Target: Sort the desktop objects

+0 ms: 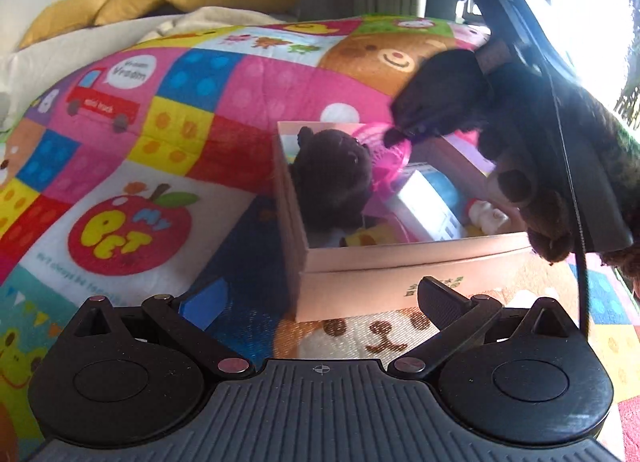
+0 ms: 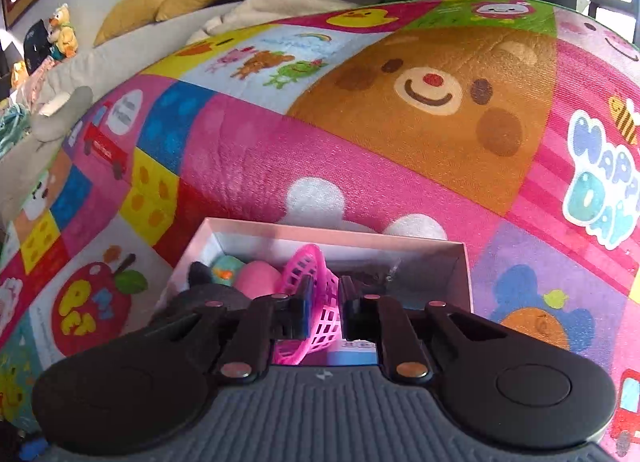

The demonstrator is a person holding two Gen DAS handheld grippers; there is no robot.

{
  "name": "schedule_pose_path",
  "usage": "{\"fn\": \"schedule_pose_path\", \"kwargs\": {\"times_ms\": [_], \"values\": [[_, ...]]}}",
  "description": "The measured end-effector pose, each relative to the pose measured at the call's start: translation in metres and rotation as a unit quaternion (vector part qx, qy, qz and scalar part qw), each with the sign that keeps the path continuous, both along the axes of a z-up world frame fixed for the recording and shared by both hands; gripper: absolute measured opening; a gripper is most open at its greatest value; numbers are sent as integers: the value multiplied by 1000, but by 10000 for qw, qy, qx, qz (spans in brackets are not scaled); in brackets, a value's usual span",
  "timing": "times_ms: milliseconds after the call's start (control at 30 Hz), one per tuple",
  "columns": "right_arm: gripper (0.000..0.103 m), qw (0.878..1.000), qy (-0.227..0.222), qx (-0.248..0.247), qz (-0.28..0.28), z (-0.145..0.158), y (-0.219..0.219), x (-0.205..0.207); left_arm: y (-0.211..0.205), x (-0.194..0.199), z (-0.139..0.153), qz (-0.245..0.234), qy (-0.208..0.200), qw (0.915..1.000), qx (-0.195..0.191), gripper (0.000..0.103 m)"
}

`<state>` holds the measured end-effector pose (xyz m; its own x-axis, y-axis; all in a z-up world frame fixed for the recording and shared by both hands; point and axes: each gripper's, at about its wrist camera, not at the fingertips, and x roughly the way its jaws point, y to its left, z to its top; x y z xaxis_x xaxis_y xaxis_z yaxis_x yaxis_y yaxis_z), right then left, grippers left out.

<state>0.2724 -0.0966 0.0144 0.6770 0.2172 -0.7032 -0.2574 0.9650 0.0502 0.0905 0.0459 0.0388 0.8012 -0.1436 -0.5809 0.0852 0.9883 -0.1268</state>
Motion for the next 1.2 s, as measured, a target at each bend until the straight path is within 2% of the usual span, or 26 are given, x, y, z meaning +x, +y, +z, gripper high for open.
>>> {"fn": "schedule_pose_path", "kwargs": {"times_ms": [133,267,333,433,500,567,633,700,733,800,833,1033,1200], "values": [[13,9990,247,73,-373,-9,-24,4,1,0,-1,-48,-9,9999,-134,103],[13,9988,260,290,-299,-6,-41,-8,-9,-6,-2,-225,-13,9997,-100,103],[13,9983,71,557,-160,7,-51,-26,-13,-12,-4,-227,-41,9997,-10,103],[14,9954,-468,823,125,30,-69,-80,-18,-23,-7,-231,-50,9997,71,103],[27,9934,-669,876,321,34,-81,-119,-20,-32,-8,-262,-57,9996,113,103],[67,9924,-715,917,393,27,-95,-156,-24,-41,-10,-238,-94,9994,243,103],[79,9930,-719,893,280,12,-107,-189,-29,-50,-13,-226,-111,9989,398,103],[81,9952,-648,718,149,-6,-112,-217,-34,-60,-15,-161,-86,9987,480,103],[85,9961,-586,655,87,-16,-114,-227,-37,-64,-15,-128,-76,9986,512,103],[95,9969,-426,662,-36,-34,-117,-243,-43,-69,-17,-18,-58,9982,594,103],[103,9971,-373,659,-88,-42,-117,-248,-46,-70,-19,35,-45,9981,613,103],[103,9985,-470,-1,-280,-63,-99,-244,-59,-53,-32,307,10,9938,1066,103],[103,9985,-432,-162,-280,-71,-90,-220,-52,-36,-38,600,276,9927,1005,103]]}}
